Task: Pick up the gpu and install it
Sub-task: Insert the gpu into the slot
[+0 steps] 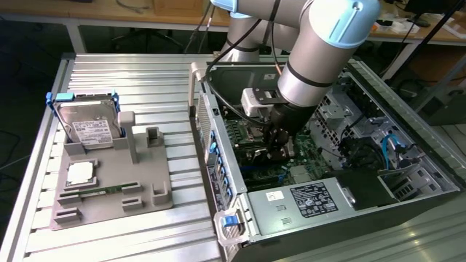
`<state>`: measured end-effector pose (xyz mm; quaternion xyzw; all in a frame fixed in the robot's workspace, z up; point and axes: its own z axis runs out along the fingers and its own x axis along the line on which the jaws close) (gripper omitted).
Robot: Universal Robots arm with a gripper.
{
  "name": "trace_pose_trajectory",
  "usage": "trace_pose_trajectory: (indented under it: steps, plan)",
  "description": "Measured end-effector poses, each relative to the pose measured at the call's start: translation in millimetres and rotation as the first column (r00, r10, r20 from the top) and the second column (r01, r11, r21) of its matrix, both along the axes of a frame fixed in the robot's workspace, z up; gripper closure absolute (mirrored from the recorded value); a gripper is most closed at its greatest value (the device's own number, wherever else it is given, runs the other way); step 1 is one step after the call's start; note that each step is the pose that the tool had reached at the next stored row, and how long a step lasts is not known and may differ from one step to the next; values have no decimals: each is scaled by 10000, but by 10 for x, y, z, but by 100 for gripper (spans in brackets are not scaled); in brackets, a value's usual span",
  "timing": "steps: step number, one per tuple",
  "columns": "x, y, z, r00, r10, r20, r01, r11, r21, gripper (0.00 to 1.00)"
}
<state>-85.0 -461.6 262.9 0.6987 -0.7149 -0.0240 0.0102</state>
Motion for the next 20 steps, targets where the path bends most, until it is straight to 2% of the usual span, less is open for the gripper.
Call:
trace_pose_trajectory:
  steps: [10,20]
  plan:
    - [0,16,-3,10000,0,-1,0,10000,-2,73]
    - [-1,15,-79,10000,0,-6,0,10000,-12,73]
